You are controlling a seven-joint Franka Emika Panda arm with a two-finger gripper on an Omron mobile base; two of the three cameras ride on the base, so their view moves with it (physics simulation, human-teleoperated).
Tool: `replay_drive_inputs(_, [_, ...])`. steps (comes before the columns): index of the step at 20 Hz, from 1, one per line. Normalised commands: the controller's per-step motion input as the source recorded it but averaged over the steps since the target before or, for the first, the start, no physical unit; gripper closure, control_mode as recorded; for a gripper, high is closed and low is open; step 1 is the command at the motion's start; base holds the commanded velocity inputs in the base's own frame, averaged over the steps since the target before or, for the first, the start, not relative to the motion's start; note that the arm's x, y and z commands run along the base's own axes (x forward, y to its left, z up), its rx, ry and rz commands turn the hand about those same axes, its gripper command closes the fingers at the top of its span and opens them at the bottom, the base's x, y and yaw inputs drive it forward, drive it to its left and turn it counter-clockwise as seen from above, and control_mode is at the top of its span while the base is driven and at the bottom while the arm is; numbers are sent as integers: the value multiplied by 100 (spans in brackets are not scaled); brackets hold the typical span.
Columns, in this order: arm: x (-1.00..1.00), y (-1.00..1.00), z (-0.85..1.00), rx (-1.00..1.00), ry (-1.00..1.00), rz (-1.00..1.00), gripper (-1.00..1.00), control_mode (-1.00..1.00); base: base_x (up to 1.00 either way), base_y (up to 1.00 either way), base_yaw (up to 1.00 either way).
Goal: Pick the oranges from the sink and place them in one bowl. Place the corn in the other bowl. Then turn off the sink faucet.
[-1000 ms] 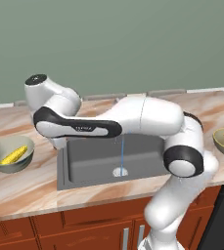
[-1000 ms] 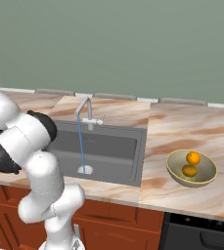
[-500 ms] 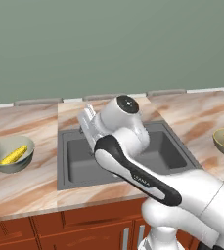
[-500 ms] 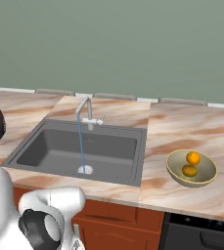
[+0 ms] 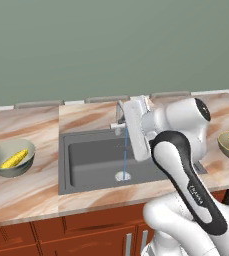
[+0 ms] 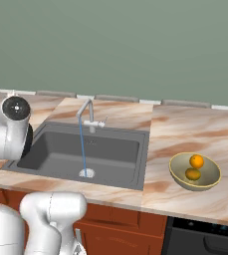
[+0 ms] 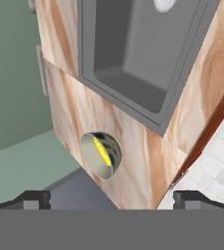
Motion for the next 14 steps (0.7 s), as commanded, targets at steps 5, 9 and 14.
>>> replay_drive_inputs(5, [-42, -76, 39, 3, 0, -3, -100, -100, 0, 0, 0])
replay_drive_inputs(9, [-49, -87, 10, 18, 0, -12, -100, -100, 0, 0, 0])
replay_drive_inputs(14, [-12, -84, -1, 35, 0, -22, -100, -100, 0, 0, 0])
